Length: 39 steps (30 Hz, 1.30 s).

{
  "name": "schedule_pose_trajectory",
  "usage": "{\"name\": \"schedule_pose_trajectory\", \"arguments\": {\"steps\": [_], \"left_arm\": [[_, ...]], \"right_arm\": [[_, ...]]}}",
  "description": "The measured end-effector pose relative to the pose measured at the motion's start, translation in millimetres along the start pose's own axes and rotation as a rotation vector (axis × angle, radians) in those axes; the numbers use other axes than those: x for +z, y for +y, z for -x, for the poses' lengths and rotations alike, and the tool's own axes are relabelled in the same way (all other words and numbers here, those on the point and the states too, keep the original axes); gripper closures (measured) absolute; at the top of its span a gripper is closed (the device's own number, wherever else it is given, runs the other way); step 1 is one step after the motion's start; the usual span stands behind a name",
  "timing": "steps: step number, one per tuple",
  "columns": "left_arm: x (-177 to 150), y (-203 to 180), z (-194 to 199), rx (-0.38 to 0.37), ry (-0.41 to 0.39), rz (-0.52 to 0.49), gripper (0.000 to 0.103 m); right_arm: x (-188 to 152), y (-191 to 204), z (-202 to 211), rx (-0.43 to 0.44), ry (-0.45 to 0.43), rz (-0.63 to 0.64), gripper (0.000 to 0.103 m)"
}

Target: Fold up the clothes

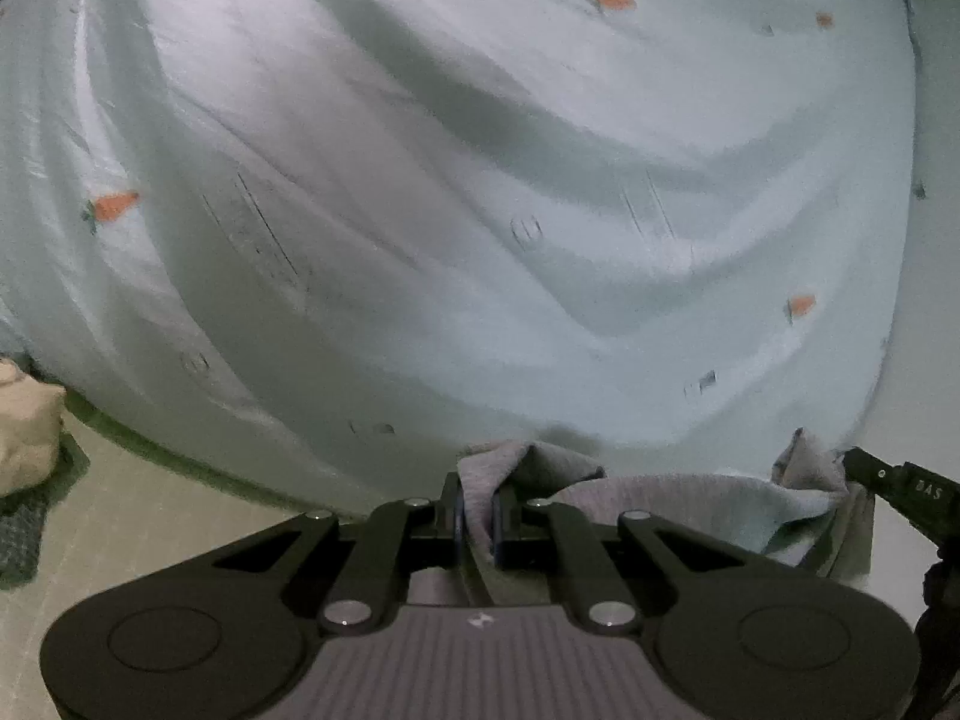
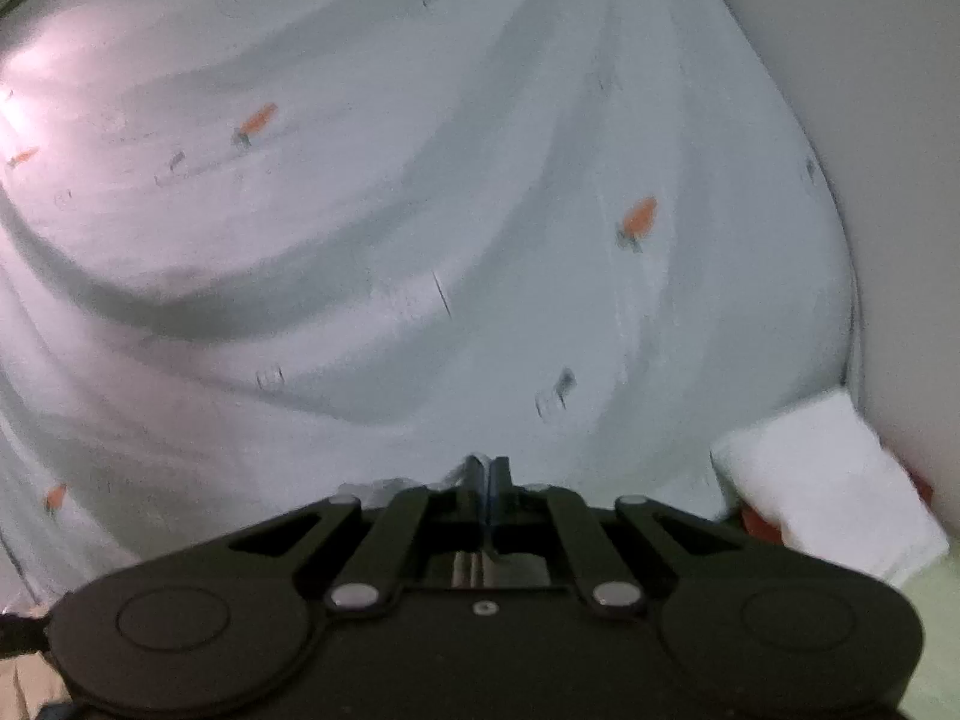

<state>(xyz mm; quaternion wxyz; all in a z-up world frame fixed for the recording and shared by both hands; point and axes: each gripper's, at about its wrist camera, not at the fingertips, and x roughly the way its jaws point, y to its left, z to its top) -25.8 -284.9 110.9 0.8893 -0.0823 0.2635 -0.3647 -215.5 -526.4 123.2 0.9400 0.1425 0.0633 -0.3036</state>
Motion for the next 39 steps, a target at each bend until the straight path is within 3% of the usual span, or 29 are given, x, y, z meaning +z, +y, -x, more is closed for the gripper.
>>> {"name": "schedule_pose_trajectory", "arguments": {"steps": [2, 6, 8, 10, 13, 19, 25, 31, 39], "left_arm": [[-15, 6, -2, 0.032, 0.041, 0.008, 0.094], [-51, 42, -8, 0.174, 0.172, 0.030, 0.090], [-69, 65, -6, 0.243, 0.237, 0.074, 0.090], [-85, 84, 3, 0.280, 0.279, 0.129, 0.077], [-100, 100, 12, 0.314, 0.310, 0.167, 0.062], [-114, 95, 14, 0.328, 0.363, 0.179, 0.050], [-113, 78, 1, 0.310, 0.359, 0.110, 0.036], [-106, 71, -28, 0.315, 0.363, 0.070, 0.034], [-100, 69, -95, 0.284, 0.421, 0.017, 0.029]], "right_arm": [[-23, -4, 0, 0.019, 0.081, -0.003, 0.101], [-98, 12, -11, 0.125, 0.367, 0.018, 0.098], [-130, 22, -8, 0.155, 0.472, 0.039, 0.088], [-152, 29, -3, 0.176, 0.532, 0.064, 0.066], [-161, 20, 3, 0.150, 0.538, 0.038, 0.048], [-159, -26, -8, -0.021, 0.527, -0.071, 0.039], [-160, -51, -16, -0.099, 0.518, -0.066, 0.027], [-152, -63, -42, -0.128, 0.529, -0.019, 0.024], [-173, -61, -124, -0.127, 0.622, 0.032, 0.023]]}}
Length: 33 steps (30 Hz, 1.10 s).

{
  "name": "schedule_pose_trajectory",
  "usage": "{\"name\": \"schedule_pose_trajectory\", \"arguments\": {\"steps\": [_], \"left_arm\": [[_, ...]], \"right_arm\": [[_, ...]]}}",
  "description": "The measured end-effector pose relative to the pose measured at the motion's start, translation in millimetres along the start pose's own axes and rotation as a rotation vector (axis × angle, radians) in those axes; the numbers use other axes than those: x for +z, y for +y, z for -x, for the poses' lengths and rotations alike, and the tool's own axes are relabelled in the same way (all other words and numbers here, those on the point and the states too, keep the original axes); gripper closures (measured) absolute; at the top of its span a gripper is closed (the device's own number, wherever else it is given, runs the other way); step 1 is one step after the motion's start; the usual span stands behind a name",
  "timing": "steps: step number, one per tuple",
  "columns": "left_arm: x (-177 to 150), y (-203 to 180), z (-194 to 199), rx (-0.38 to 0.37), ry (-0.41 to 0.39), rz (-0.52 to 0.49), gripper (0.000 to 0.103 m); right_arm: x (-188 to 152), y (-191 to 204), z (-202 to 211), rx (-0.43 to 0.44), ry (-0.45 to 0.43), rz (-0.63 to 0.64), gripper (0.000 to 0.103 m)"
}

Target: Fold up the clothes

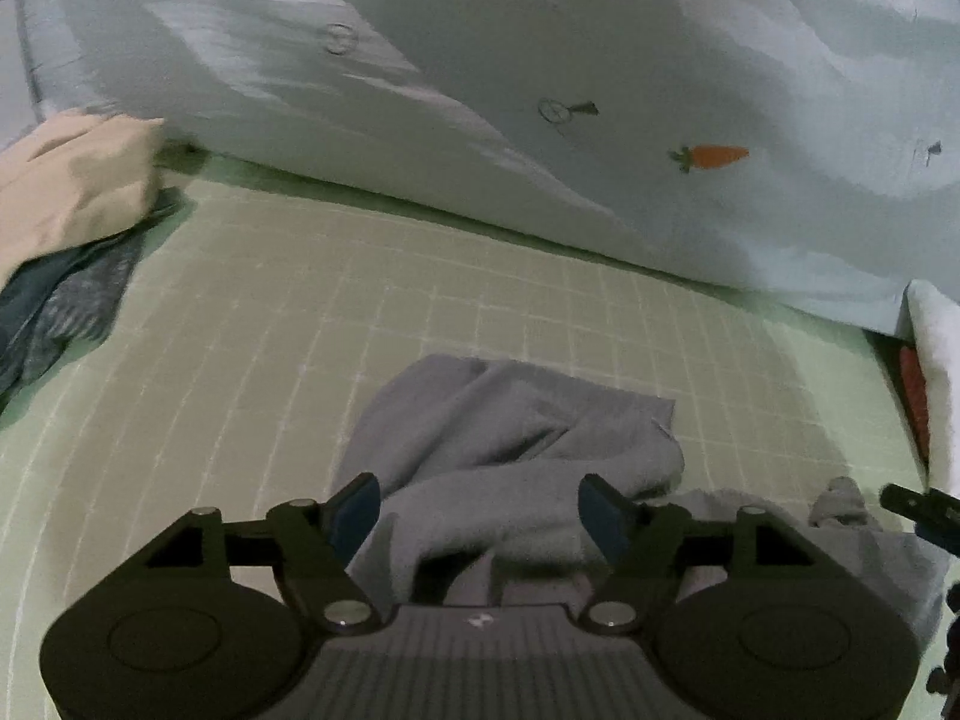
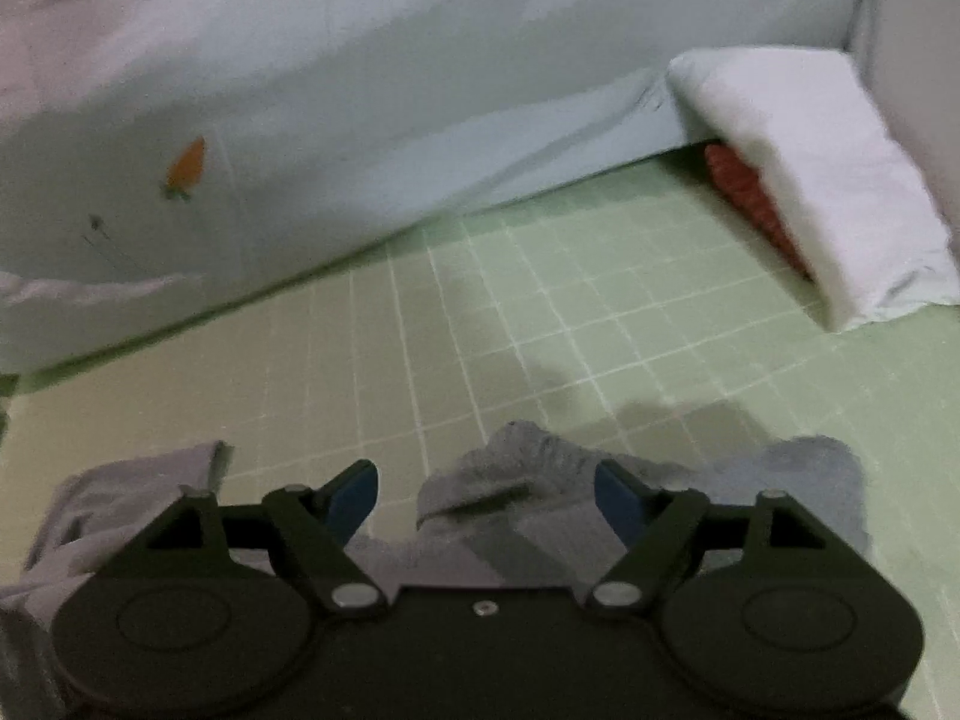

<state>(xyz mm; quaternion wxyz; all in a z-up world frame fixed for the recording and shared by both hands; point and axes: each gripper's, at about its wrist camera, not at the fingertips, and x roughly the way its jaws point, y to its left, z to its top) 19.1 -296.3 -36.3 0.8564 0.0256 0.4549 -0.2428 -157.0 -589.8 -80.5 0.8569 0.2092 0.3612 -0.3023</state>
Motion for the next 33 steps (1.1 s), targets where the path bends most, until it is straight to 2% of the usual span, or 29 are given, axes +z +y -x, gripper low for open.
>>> {"name": "schedule_pose_trajectory", "arguments": {"steps": [6, 9, 11, 13, 14, 15, 16, 17, 18, 21, 24, 28, 33], "left_arm": [[21, -21, -47, -0.031, 0.096, -0.023, 0.029], [20, -33, -59, -0.070, 0.116, -0.060, 0.027], [18, -42, -68, -0.069, 0.135, -0.094, 0.027], [14, -48, -73, -0.078, 0.150, -0.124, 0.031], [12, -50, -75, -0.087, 0.157, -0.138, 0.036], [9, -53, -77, -0.091, 0.163, -0.155, 0.057], [8, -53, -79, -0.087, 0.172, -0.169, 0.088], [7, -53, -81, -0.076, 0.182, -0.177, 0.103], [6, -52, -82, -0.065, 0.180, -0.183, 0.101], [17, -31, -68, 0.013, 0.095, -0.150, 0.102], [32, 15, -45, 0.137, 0.014, -0.032, 0.102], [38, 81, -14, 0.286, -0.048, 0.139, 0.102], [51, 130, 18, 0.394, -0.131, 0.276, 0.102]], "right_arm": [[10, 10, -53, -0.042, 0.157, 0.055, 0.023], [8, 10, -59, -0.046, 0.178, 0.087, 0.024], [6, 7, -60, -0.046, 0.185, 0.093, 0.030], [4, 4, -58, -0.048, 0.182, 0.106, 0.051], [3, 2, -57, -0.049, 0.176, 0.114, 0.059], [3, 0, -55, -0.040, 0.166, 0.112, 0.075], [3, -3, -53, -0.031, 0.156, 0.107, 0.089], [4, -9, -49, -0.016, 0.140, 0.086, 0.090], [6, -15, -45, -0.011, 0.114, 0.064, 0.091], [17, -32, -23, -0.090, -0.004, 0.038, 0.092], [28, -61, 0, -0.196, -0.100, -0.027, 0.092], [31, -95, 15, -0.324, -0.151, -0.064, 0.092], [42, -108, 21, -0.355, -0.185, -0.066, 0.092]]}}
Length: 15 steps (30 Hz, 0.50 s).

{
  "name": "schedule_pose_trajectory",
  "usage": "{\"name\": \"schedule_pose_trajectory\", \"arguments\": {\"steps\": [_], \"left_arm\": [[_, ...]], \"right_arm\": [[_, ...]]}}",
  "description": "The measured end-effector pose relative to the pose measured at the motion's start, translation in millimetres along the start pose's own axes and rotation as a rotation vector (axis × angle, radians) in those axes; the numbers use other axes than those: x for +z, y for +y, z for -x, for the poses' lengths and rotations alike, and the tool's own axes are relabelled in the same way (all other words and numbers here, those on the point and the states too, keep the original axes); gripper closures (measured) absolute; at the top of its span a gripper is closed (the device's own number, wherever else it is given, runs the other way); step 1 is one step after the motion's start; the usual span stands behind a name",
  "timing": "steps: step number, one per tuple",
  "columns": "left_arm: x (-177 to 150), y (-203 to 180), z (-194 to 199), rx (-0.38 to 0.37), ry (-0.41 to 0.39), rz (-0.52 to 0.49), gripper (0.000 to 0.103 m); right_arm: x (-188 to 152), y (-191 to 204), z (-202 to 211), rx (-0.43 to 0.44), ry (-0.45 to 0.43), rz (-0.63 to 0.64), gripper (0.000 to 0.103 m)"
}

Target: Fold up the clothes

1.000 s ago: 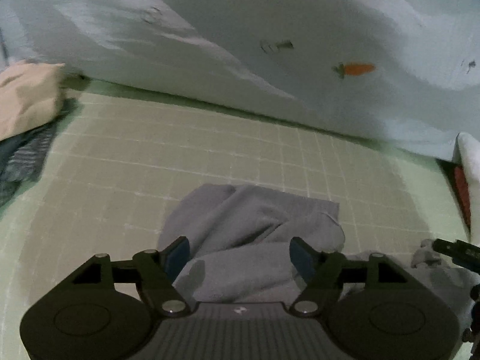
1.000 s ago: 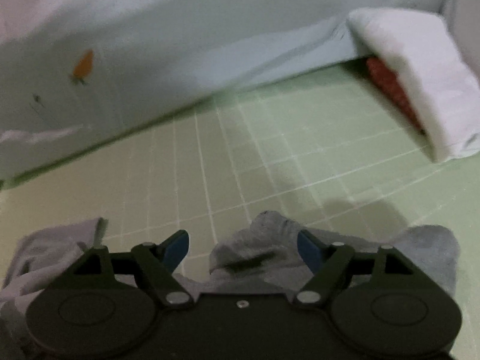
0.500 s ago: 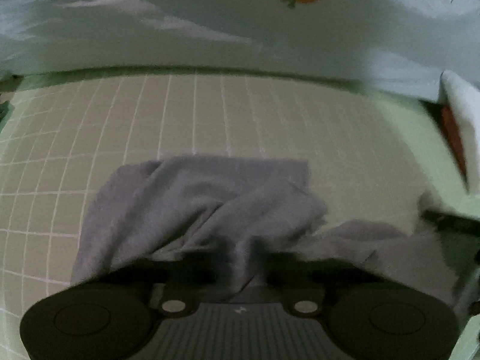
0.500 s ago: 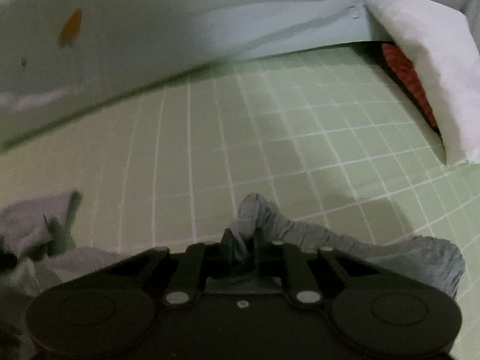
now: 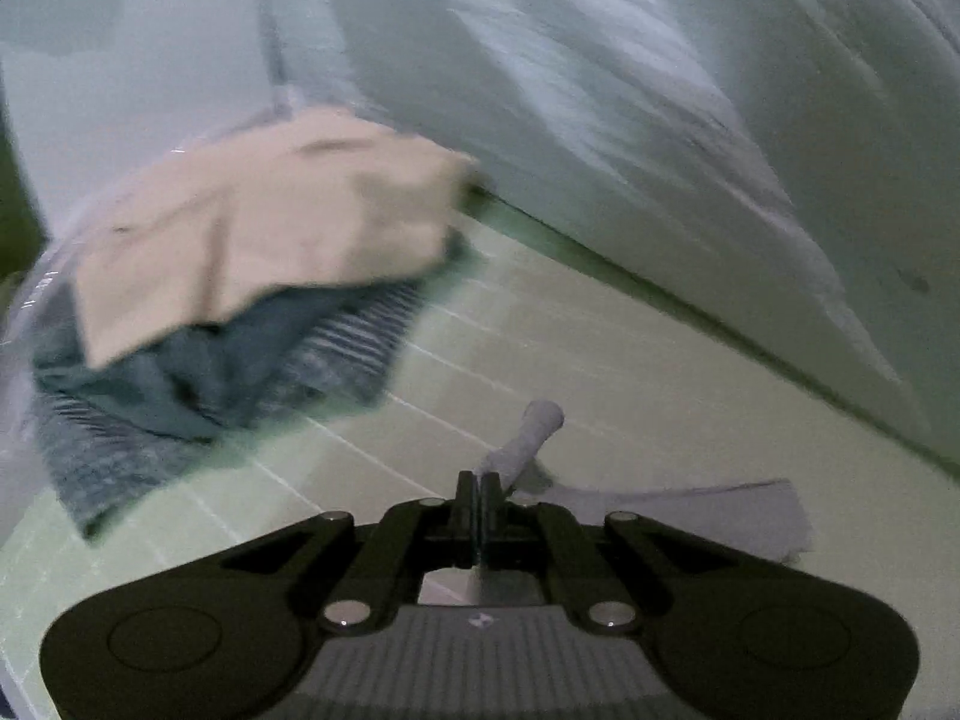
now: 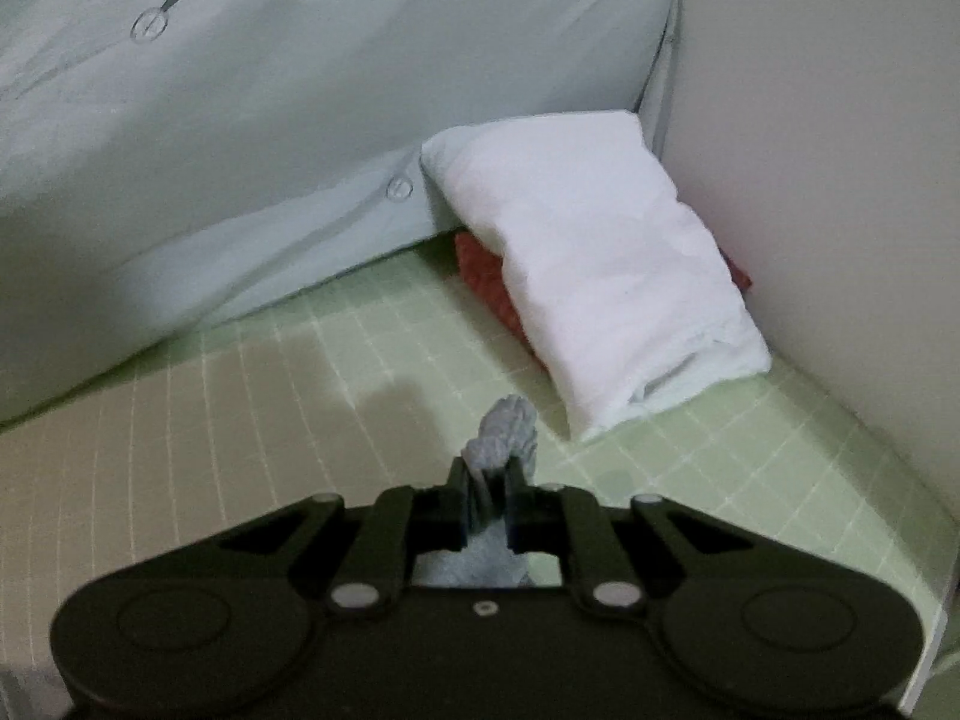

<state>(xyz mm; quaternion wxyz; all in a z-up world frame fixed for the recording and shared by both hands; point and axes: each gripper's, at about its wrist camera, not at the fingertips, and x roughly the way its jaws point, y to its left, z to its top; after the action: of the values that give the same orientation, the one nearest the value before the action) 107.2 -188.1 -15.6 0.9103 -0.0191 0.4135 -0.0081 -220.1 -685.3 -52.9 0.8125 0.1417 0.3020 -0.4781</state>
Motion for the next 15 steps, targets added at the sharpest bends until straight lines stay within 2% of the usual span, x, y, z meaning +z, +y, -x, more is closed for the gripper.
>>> {"name": "schedule_pose_trajectory", "arguments": {"steps": [5, 9, 13, 15], "left_arm": [[42, 21, 6, 0.058, -0.117, 0.065, 0.102], [81, 28, 15, 0.043, -0.215, 0.098, 0.102], [112, 17, 32, 0.049, -0.338, 0.060, 0.102], [119, 11, 40, 0.051, -0.377, 0.049, 0.102]], "right_arm": [[51, 7, -4, 0.002, -0.133, 0.012, 0.093], [100, 2, 0, -0.015, -0.266, -0.023, 0.093], [138, -7, 8, -0.065, -0.385, -0.061, 0.093], [144, -13, 11, -0.082, -0.400, -0.087, 0.093]]}}
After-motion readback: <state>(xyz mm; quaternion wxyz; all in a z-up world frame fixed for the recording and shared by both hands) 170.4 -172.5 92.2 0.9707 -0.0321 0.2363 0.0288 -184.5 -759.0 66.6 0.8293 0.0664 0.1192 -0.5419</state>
